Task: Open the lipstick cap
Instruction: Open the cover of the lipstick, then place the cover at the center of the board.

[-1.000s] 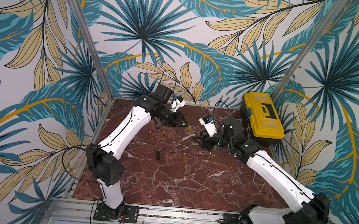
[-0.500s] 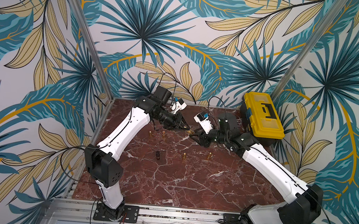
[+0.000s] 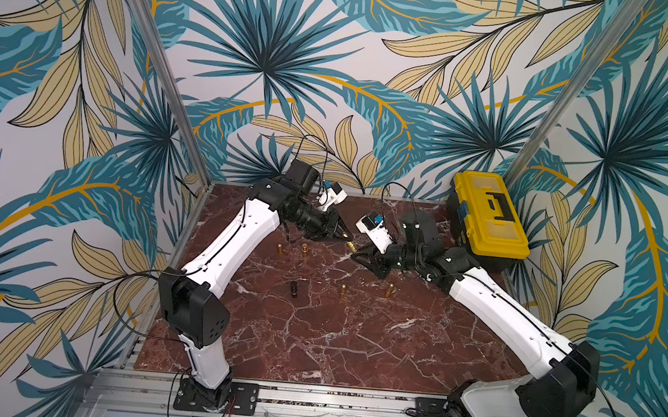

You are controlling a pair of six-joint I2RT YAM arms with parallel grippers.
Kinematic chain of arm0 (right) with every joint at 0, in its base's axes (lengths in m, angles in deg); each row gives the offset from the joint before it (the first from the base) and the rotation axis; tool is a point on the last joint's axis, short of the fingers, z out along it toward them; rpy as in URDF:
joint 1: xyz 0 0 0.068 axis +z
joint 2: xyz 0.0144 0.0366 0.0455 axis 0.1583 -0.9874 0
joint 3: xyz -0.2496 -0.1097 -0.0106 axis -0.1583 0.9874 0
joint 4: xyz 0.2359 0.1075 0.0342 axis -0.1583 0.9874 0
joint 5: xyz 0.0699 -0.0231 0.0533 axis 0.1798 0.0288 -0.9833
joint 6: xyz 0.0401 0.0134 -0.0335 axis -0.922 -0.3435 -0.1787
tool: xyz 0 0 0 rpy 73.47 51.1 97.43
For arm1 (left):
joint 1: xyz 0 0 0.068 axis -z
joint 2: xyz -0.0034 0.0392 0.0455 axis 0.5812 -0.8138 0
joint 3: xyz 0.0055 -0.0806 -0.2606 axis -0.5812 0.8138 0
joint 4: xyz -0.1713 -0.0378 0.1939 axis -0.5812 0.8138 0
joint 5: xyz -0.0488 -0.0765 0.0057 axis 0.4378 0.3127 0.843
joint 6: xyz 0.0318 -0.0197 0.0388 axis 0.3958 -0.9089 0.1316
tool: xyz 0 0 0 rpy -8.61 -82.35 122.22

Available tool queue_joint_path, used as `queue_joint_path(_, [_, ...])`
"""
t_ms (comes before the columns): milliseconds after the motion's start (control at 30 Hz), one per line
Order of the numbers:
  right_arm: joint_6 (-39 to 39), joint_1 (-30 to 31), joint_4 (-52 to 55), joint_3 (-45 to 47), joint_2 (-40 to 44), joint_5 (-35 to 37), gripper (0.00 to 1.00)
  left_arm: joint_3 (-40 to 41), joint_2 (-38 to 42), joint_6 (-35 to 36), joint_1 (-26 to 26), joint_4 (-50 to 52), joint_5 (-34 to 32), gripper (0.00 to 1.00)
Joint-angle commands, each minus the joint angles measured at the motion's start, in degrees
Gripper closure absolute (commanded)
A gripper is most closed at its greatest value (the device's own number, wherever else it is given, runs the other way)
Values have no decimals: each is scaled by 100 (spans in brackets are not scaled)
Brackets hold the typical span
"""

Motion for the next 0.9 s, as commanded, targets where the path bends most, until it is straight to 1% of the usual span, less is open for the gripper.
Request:
queue_joint_path(0, [-36, -2, 118, 137, 52, 215, 93, -269, -110, 84, -68, 37, 111, 100])
queue_joint_path(233, [-138, 23, 148, 542, 332, 434, 94, -518, -256, 107, -378, 39, 238, 100])
queue_joint_path(467, [-136, 35, 267, 624, 404, 542, 94, -716, -344, 120, -605, 42, 346, 100])
queue_joint_path(567, [-165, 49, 264, 640, 440, 631, 94, -784, -412, 147, -646, 36, 158, 100])
queue_joint_path(633, [-209, 47, 216, 676, 515, 714, 93, -784, -495, 165, -607, 39, -339, 100])
queue_joint_path(733, [-327, 47, -13, 811, 697, 894, 94, -783, -650, 308, -328, 42, -1877, 100])
queue_joint_path(800, [-414, 47, -121, 881, 828, 1057, 94, -863, -888, 464, -26, 39, -2842, 100])
queue_joint_path(867, [-449, 41, -227, 940, 956, 1182, 94, -1016, -1195, 548, 171, 37, -3429, 100])
